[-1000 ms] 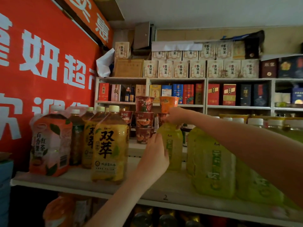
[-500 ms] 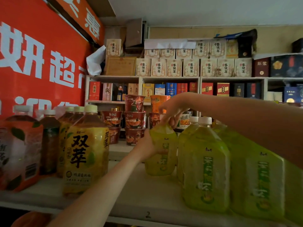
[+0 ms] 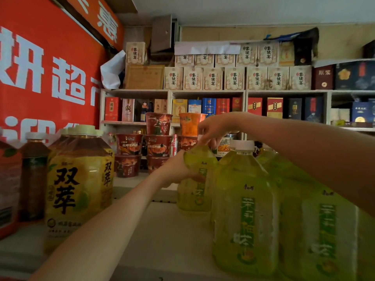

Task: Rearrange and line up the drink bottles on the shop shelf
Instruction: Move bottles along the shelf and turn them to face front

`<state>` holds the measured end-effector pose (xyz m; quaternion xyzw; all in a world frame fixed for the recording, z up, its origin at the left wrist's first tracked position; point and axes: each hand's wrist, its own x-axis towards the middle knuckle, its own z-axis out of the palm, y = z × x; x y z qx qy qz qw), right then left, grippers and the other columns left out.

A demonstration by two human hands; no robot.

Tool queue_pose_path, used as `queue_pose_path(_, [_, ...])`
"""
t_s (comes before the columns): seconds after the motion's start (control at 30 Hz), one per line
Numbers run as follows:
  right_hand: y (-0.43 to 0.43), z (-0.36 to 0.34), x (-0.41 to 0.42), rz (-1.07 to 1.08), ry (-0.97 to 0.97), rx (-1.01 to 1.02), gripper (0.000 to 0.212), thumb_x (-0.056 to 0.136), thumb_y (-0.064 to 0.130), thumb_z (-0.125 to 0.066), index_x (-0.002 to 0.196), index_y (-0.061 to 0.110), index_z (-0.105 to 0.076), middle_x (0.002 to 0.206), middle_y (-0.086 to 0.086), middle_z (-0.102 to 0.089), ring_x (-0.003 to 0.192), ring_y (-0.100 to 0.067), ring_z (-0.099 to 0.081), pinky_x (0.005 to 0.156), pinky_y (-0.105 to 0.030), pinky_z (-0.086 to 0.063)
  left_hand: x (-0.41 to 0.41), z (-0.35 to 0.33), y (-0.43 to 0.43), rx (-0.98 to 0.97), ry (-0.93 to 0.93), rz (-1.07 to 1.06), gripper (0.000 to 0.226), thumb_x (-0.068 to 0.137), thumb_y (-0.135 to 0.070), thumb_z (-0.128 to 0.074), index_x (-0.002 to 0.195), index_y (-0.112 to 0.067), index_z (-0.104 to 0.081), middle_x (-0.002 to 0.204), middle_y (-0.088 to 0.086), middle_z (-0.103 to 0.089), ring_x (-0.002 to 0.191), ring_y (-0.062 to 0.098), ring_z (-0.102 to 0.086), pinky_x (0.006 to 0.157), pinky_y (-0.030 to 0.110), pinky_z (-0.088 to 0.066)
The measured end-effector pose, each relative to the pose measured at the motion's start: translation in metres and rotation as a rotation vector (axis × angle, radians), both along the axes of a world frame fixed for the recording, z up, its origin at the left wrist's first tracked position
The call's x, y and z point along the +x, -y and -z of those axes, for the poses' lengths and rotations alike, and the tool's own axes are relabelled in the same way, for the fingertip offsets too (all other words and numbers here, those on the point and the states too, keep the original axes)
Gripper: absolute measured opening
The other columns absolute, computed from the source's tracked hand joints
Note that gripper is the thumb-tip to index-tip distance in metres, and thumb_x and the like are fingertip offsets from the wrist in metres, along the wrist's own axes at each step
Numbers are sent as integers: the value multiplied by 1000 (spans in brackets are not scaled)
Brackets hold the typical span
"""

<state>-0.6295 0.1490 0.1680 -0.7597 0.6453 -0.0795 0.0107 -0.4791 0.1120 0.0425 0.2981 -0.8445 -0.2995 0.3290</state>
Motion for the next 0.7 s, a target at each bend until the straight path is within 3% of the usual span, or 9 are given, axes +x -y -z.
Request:
queue_pose_path(0.07, [-2, 1, -3, 3, -22, -6, 12, 88, 27, -63, 89, 20, -53, 82, -8, -68, 59, -7, -68, 50, -16, -50, -7, 3, -1, 15, -8, 49, 47, 68, -20, -80, 73, -61, -57, 69, -27, -65, 58, -8, -62, 46, 14, -47])
queue_pose_path(0.17, [-6, 2, -1, 29, -109, -20, 18, 90, 30, -60, 99, 14, -57, 78, 0, -67, 57, -2, -66, 48, -14, -48, -13, 9, 2, 65, -18, 56, 30, 72, -16, -77, 86, -35, -59, 65, -21, -66, 54, -7, -60, 49, 16, -47])
queue_pose_path(0.23, [-7, 2, 3, 54, -133, -12, 26, 91, 30, -59, 109, 11, -57, 82, 0, -68, 61, -3, -67, 51, -16, -50, -13, 9, 3, 84, -24, 48, 29, 74, -15, -76, 85, -32, -56, 65, -20, -67, 55, -5, -62, 49, 16, -48])
queue_pose_path(0.43, [-19, 3, 11, 83, -42, 77, 41, 93, 18, -57, 129, 2, -47, 86, -4, -68, 81, -17, -68, 84, -37, -54, -11, 13, -2, 75, -21, 46, 28, 76, -17, -76, 86, -34, -57, 74, -21, -69, 66, -2, -66, 50, 14, -49])
queue_pose_path(0.5, [-30, 0, 14, 71, 15, 132, 45, 93, 16, -55, 133, 1, -44, 90, -5, -68, 84, -19, -68, 88, -41, -53, -9, 13, -6, 81, -15, 24, 25, 75, -18, -76, 88, -33, -60, 77, -16, -70, 70, 2, -68, 52, 17, -51])
queue_pose_path(0.6, [-53, -4, 19, 69, 52, 151, 49, 95, 30, -50, 134, 1, -42, 107, -15, -66, 85, -19, -67, 90, -40, -52, -7, 11, -16, 110, -19, 20, 31, 74, -22, -77, 95, -39, -60, 92, -9, -70, 84, 8, -68, 55, 22, -52])
queue_pose_path(0.7, [-82, -5, 25, 44, 101, 73, 57, 95, 46, -42, 134, 6, -43, 115, -14, -64, 93, -19, -66, 96, -40, -48, -7, 14, -34, 178, -103, 91, 27, 82, -26, -72, 86, -48, -58, 100, -13, -60, 72, -10, -63, 44, 8, -45])
